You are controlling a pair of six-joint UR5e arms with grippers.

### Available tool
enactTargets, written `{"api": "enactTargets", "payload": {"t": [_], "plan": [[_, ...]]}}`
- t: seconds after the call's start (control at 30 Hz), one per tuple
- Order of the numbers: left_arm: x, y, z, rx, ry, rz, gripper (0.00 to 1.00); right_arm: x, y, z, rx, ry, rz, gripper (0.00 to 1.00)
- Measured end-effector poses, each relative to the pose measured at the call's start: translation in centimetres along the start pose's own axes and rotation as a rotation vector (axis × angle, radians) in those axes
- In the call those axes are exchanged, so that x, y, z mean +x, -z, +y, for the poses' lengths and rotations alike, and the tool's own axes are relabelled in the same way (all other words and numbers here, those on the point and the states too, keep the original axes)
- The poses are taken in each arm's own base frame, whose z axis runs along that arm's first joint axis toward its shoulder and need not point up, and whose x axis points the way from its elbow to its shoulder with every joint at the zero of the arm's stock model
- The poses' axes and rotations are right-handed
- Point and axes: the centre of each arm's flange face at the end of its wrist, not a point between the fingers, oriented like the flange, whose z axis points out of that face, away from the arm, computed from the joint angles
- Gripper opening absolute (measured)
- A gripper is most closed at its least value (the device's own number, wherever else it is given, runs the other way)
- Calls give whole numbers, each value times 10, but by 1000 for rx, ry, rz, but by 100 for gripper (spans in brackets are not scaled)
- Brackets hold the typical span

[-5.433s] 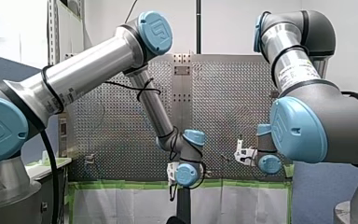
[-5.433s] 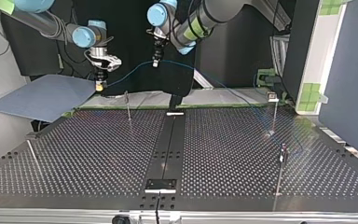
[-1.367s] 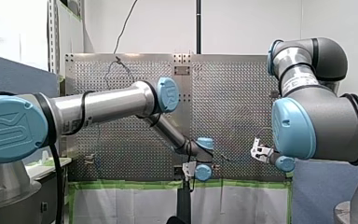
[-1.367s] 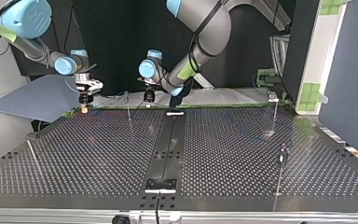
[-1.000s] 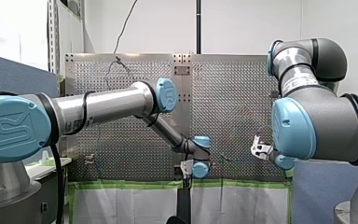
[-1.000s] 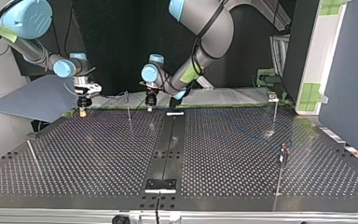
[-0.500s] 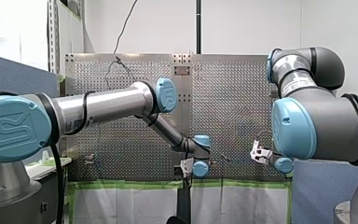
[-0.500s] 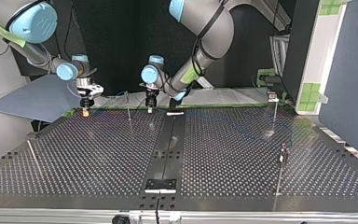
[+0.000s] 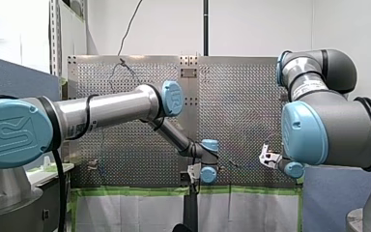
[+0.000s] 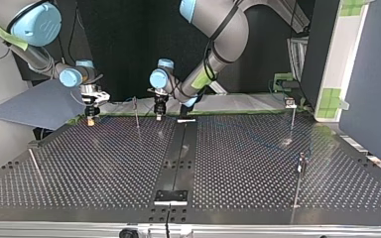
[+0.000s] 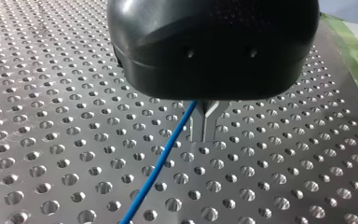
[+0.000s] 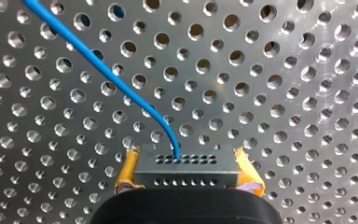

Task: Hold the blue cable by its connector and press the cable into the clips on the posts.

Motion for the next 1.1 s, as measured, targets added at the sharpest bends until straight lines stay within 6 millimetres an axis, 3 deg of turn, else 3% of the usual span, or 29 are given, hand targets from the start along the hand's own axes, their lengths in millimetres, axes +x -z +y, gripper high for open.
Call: {"api": "enactTargets", "payload": {"t": [0.3, 0.37, 0.4, 0.47, 0.5, 0.57, 0.83, 1.1], "plan": [[1, 1, -2, 7, 0, 3, 0, -1, 0, -1, 5, -1, -3, 0], [2, 2, -2, 10, -1, 5, 44, -2, 0, -1, 5, -1, -4, 0], [3, 3, -2, 12, -3, 7, 44, -2, 0, -1, 5, -1, -5, 0], [4, 4, -3, 19, -7, 11, 79, -2, 1, -2, 6, -2, -6, 0], [4, 5, -4, 24, -12, 13, 79, -3, 1, -2, 6, -2, -7, 0], [5, 5, -5, 31, -16, 15, 99, -3, 1, -2, 6, -2, -8, 0], [-1, 6, -5, 75, -16, 37, 99, -3, 1, -3, 8, -3, -10, 0], [-25, 18, -15, 122, -45, 58, 99, -5, 1, -6, 9, -3, -18, 0]]}}
